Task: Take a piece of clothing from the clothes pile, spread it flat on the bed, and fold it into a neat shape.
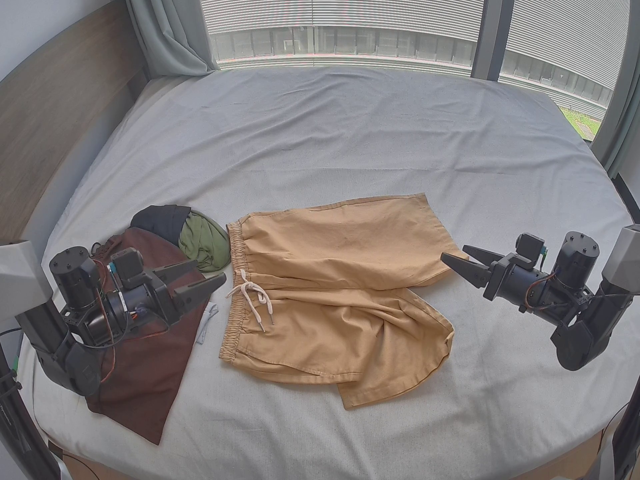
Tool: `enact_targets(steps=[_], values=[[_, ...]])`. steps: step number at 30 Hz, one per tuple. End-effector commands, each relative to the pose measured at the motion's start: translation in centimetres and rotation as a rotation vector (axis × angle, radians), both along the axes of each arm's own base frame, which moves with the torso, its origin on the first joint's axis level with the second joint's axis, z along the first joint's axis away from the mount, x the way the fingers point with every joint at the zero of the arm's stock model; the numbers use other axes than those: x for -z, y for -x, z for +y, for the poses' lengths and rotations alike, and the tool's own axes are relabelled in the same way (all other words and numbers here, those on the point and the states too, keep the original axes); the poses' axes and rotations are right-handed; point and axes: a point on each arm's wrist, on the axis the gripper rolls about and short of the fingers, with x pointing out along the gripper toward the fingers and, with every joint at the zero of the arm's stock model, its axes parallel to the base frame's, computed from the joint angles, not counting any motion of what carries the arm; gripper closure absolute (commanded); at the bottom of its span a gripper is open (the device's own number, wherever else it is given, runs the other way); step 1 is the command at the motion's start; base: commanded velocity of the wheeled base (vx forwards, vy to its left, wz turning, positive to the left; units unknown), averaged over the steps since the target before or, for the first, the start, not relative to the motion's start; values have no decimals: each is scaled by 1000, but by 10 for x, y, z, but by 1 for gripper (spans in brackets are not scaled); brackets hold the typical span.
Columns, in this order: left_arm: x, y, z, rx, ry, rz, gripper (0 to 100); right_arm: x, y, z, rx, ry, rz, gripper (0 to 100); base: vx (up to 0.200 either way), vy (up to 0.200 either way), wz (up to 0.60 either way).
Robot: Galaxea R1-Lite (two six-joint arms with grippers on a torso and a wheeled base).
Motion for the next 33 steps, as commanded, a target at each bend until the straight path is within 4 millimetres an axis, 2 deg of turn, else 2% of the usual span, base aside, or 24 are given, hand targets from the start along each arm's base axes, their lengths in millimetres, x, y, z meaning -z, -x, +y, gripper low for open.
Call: enact_targets(steps=[1,6,18,24,29,33], values=[[10,10,5,21,-35,24,0,5,6,1,-5,21,17,0,0,0,0],[18,21,5,88,-86,13,0,11,15,5,-24,31,51,0,0,0,0],[37,22,9,103,-155,15,0,24,24,5,-34,61,101,0,0,0,0],[42,21,9,100,-158,30,0,42,23,5,-37,99,139,0,0,0,0],[49,12,9,89,-158,41,0,63,23,2,-36,145,183,0,0,0,0],[54,12,9,89,-164,50,0,68,25,3,-40,150,203,0,0,0,0]])
